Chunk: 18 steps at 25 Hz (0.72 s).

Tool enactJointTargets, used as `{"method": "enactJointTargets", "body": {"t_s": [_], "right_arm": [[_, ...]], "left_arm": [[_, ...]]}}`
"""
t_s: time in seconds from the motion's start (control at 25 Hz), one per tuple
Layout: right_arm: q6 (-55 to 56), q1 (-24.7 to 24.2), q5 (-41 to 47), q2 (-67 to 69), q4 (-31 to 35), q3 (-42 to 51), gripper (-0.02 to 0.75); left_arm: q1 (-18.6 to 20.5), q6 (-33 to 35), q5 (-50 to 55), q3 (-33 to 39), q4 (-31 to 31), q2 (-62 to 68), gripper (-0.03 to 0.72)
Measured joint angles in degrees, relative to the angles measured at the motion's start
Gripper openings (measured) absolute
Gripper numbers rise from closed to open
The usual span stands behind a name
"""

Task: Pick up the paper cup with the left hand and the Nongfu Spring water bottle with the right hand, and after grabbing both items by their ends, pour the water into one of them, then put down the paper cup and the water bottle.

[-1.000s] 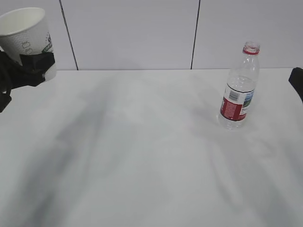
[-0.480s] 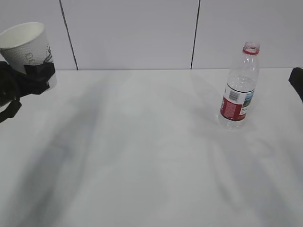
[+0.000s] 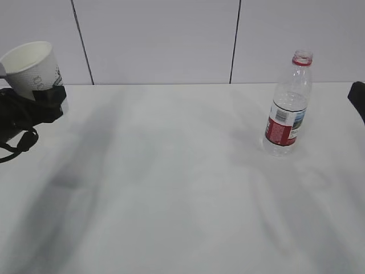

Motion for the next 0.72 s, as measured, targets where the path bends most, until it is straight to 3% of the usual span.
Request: {"method": "enactJointTargets", "body": {"t_s": [0.72], "right_arm": [[0.2, 0.0, 0.0, 0.0, 0.0, 0.0, 0.586]], "left_arm": [[0.0, 0.7, -0.9, -10.8, -2.3, 13.8, 0.459]]}}
